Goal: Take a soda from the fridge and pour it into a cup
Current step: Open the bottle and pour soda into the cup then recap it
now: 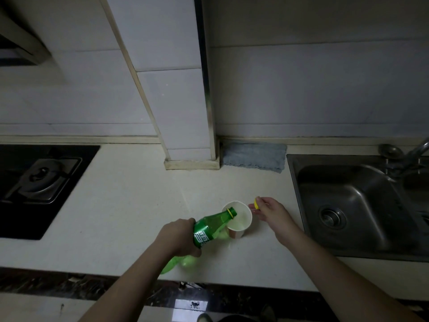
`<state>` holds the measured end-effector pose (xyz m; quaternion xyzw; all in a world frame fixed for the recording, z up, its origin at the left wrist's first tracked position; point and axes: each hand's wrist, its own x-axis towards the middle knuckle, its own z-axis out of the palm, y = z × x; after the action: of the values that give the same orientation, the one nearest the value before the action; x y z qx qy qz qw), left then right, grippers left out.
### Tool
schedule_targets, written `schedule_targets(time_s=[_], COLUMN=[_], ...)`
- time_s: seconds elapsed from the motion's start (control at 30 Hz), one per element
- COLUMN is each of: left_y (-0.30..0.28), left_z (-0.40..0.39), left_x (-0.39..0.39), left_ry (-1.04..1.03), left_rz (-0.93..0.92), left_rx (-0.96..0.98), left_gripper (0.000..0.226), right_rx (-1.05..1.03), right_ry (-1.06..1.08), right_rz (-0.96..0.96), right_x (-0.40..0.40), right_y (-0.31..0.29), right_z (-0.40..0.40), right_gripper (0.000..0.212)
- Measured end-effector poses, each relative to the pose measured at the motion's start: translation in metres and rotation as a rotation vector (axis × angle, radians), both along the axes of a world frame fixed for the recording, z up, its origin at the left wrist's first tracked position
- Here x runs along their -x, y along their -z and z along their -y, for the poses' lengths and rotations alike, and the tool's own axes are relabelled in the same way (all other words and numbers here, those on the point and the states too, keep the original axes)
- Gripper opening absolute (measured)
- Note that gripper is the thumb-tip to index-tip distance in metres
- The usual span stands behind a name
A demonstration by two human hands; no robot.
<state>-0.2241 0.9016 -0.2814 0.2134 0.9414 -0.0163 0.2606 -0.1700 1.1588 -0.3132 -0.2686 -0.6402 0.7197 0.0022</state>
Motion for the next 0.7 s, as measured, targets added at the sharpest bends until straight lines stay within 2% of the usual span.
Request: schedule_targets(time_s=[0.7], left_y=[-0.014], left_z=[-0.008], left_x=[-0.002], left_ry=[0.028], left_rz=[-0.015], left_rx=[0.088], left_gripper=[0.065], right_rx=[-0.079], right_ry=[-0.036], right_rz=[0.02], right_x=[0.0], right_y=[-0.003], right_z=[-0.004], right_gripper=[0.021])
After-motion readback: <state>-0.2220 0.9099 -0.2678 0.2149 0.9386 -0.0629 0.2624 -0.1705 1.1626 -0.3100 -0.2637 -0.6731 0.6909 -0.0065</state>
